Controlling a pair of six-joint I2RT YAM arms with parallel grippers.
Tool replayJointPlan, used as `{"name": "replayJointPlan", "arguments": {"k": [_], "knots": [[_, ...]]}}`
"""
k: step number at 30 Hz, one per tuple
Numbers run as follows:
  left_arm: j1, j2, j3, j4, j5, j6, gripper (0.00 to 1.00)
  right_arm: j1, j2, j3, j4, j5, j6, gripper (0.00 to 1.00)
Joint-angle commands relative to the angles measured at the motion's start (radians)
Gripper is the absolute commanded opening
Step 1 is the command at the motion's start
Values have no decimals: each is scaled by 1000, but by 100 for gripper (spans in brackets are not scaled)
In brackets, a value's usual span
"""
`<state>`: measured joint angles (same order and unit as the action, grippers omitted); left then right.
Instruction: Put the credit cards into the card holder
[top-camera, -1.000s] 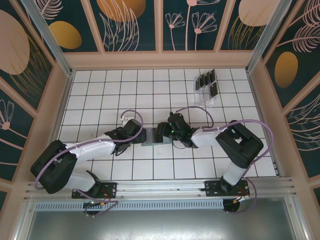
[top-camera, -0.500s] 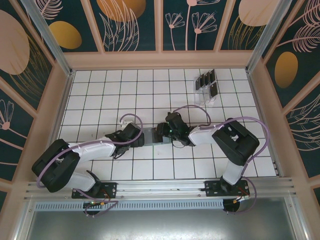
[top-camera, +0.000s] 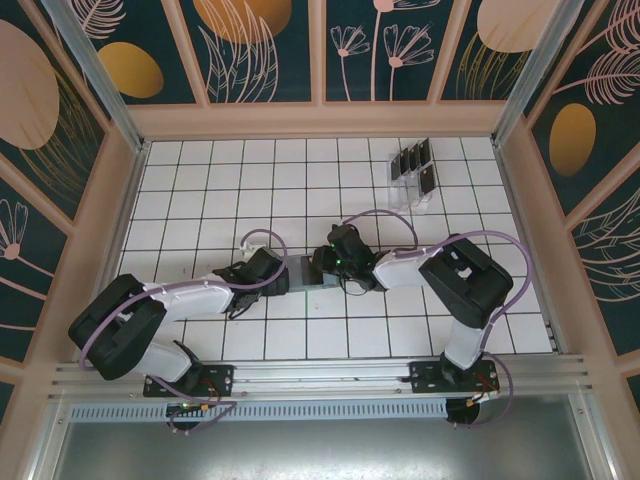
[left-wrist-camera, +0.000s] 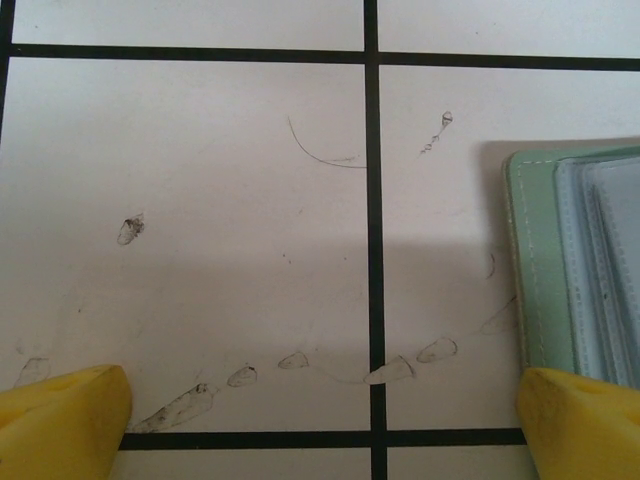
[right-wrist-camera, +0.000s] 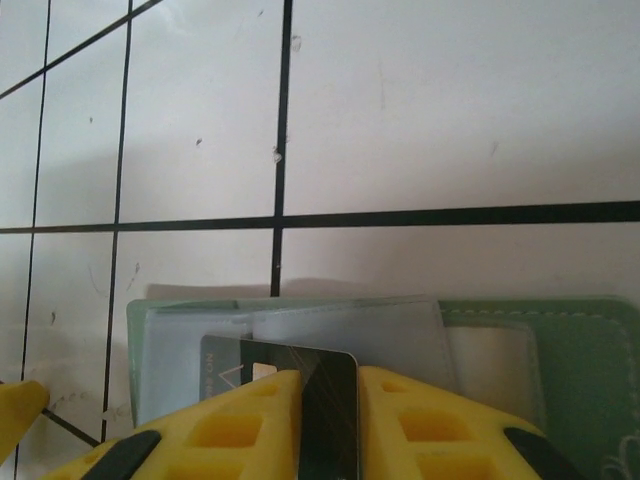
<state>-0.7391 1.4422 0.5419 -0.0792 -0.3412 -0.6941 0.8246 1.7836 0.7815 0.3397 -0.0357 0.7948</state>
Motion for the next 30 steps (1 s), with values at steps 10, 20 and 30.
{"name": "replayJointPlan", "arguments": {"k": [10,20,30], "knots": [[5,17,1,8,18,-8,99,34,21,65,-58,-10,1,22],[6,-73,62,-87,-28,21,99,34,-74,70,-169,77,-54,38],[6,-31,60,-76,-36,21,99,37,-48,74,-167,61,-63,31]]}}
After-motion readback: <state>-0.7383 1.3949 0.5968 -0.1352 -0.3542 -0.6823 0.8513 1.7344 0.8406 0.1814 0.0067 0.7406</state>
